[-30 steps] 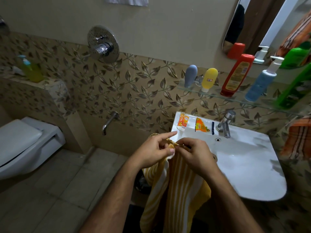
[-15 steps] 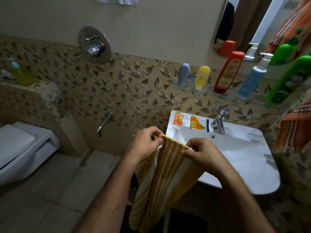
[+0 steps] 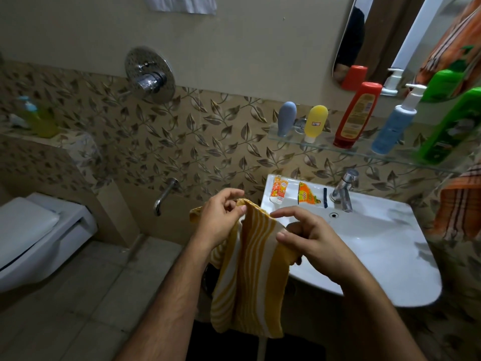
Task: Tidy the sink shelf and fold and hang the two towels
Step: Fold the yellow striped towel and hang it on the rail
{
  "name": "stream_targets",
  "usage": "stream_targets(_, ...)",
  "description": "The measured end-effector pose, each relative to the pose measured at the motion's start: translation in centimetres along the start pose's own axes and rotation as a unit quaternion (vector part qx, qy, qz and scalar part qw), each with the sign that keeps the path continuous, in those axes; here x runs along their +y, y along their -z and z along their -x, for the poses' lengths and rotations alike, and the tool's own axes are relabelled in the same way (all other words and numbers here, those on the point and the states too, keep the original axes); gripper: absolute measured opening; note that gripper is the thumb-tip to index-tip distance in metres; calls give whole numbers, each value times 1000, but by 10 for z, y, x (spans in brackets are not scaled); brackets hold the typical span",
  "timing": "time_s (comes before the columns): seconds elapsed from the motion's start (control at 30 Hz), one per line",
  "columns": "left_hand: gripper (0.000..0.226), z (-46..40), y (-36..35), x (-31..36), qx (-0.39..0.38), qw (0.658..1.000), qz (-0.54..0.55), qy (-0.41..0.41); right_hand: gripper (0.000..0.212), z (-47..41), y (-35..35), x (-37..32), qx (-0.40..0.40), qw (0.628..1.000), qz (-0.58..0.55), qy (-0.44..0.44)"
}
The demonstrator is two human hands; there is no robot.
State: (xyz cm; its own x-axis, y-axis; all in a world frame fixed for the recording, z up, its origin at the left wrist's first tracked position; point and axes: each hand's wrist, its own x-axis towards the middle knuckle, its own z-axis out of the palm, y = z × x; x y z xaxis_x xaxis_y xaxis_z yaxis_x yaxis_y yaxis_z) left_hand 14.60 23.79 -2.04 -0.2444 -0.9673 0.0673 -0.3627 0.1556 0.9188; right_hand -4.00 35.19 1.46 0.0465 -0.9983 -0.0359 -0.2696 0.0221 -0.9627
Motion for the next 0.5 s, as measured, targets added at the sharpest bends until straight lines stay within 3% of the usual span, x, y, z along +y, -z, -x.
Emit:
stream_targets(0.13, 36, 2, 1, -8, 13, 990, 132, 48, 17, -6, -10, 0, 41, 992, -121, 8)
stream_targets(0.27, 22, 8, 3, -10, 26, 968, 226, 102, 44, -8, -10, -4, 2, 991, -133, 3)
stream_targets(0.37, 13, 10, 4, -10, 18, 955, 268, 123, 28, -11, -13, -8, 45, 998, -45, 17)
stream_targets(0.5, 9, 9, 6, -11, -4, 959, 262, 108, 8, -13, -11, -7, 104, 972, 202, 57)
